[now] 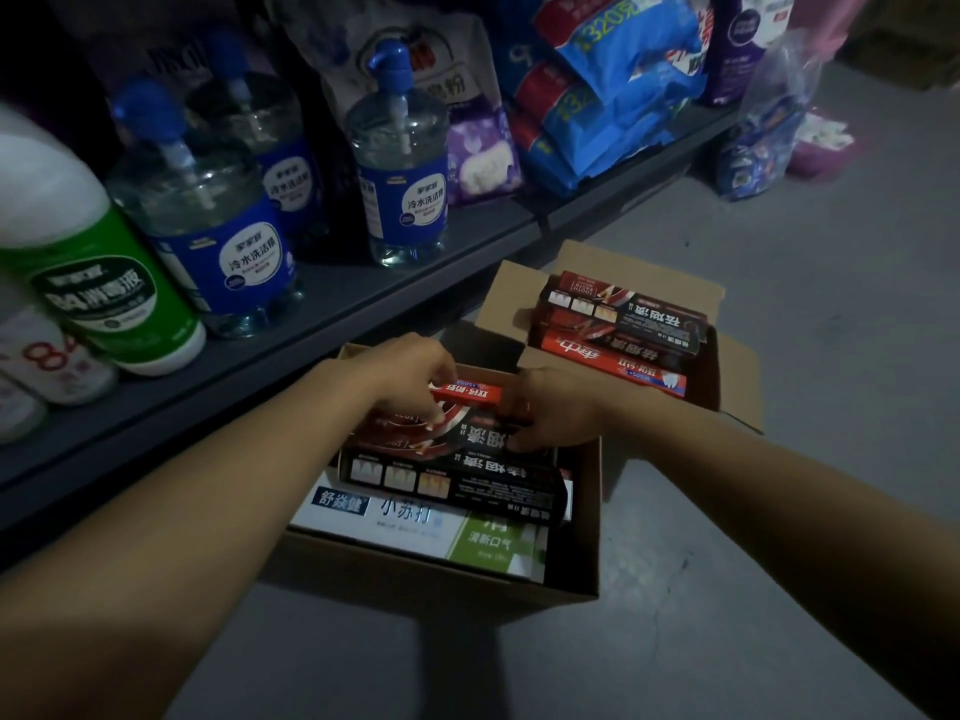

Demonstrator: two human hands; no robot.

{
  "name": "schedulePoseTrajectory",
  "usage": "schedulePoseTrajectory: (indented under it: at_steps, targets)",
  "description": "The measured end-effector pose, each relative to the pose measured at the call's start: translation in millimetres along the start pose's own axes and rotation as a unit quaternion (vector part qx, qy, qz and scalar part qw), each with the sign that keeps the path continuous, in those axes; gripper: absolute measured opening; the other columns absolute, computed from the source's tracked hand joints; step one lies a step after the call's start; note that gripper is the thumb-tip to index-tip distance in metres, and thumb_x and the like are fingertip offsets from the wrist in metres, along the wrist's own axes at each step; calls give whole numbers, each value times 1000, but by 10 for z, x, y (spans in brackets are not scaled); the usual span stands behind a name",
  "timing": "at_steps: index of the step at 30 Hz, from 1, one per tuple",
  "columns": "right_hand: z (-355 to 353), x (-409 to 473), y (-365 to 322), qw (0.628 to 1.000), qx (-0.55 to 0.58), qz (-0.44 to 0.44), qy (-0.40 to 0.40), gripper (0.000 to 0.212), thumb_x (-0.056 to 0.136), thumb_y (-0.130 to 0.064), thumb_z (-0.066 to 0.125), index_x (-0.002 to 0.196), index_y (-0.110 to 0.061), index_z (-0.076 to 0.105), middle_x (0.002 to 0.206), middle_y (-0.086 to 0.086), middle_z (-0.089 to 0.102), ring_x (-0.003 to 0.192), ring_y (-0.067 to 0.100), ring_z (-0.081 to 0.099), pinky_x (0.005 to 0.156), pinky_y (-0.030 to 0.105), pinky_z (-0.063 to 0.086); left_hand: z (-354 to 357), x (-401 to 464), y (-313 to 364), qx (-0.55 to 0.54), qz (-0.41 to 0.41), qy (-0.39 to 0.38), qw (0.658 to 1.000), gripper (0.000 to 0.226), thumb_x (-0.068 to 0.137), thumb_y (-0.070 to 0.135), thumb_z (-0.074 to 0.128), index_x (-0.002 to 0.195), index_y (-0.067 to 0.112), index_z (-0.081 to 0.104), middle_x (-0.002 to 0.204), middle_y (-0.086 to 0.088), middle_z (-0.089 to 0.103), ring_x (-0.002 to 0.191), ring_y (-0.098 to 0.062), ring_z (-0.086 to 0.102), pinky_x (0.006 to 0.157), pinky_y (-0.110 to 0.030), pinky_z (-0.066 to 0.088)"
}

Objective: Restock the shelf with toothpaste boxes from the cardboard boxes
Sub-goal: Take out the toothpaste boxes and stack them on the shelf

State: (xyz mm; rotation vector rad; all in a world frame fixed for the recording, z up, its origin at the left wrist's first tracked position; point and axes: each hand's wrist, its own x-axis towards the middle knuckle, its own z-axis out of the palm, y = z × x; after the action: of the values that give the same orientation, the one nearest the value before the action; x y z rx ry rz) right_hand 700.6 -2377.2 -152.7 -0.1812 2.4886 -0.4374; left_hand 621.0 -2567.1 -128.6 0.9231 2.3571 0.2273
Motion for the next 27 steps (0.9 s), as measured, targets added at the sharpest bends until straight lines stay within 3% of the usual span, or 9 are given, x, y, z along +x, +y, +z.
schedulePoseTrajectory:
  at_steps: [3, 6, 8, 10, 16, 22, 25, 27]
  targets:
    - [28, -82, -135, 997, 51, -2, -60, 28, 87, -43, 63, 109, -26, 59, 100, -12, 60, 92, 7, 58, 78, 27, 46, -8, -70, 3, -8, 6, -4, 1000, 58, 79, 24, 75, 133, 21, 54, 128, 1, 59, 114, -18, 57, 88, -32, 47]
    - [50, -133, -219, 993, 64, 7, -96, 18, 89, -44, 61, 102, -32, 57, 95, -16, 57, 90, 6, 56, 76, 26, 43, -21, -145, 27, -9, 12, -17, 1000, 58, 78, 27, 76, 132, 22, 54, 129, 1, 59, 115, -17, 56, 96, -38, 48]
    - [23, -166, -260, 990, 78, 14, -115, 26, 86, -44, 64, 109, -30, 60, 103, -12, 60, 96, 8, 58, 81, 27, 46, -27, -193, 35, -7, 13, -25, 1000, 57, 79, 27, 75, 132, 23, 54, 130, 2, 58, 117, -17, 55, 97, -40, 48]
    - [11, -174, -311, 989, 74, 18, -130, 39, 83, -41, 69, 118, -27, 60, 107, -10, 61, 99, 10, 58, 84, 28, 48, -18, -235, 24, -10, 16, -28, 999, 55, 80, 26, 75, 132, 23, 55, 130, 3, 58, 116, -15, 54, 93, -32, 46]
    - [18, -173, -322, 993, 50, 19, -106, 43, 78, -31, 75, 117, -24, 57, 103, -10, 59, 96, 10, 59, 76, 23, 49, -43, -312, -29, -35, 22, -51, 998, 54, 81, 26, 74, 131, 21, 56, 129, 4, 59, 119, -14, 54, 93, -29, 43]
    - [-409, -314, -479, 997, -13, -7, -73, 47, 75, -26, 77, 117, -25, 56, 111, -7, 60, 102, 12, 58, 89, 30, 50, -350, -452, -159, -57, 20, -65, 996, 46, 83, 29, 72, 127, 23, 59, 123, 6, 63, 111, -12, 58, 99, -40, 48]
    - [-794, -399, -722, 997, -45, -32, -56, 40, 74, -19, 77, 102, -36, 53, 102, -12, 58, 92, 4, 56, 77, 22, 44, -584, -572, -176, -80, 24, -76, 994, 40, 84, 29, 70, 123, 24, 62, 119, 7, 65, 110, -10, 60, 100, -39, 48]
    - [-1057, -440, -899, 996, -72, -35, -34, 42, 73, -18, 78, 105, -32, 55, 100, -13, 57, 88, 2, 54, 70, 20, 42, -752, -680, -195, -90, 15, -66, 994, 40, 85, 30, 69, 125, 25, 62, 121, 8, 63, 113, -10, 58, 103, -39, 45]
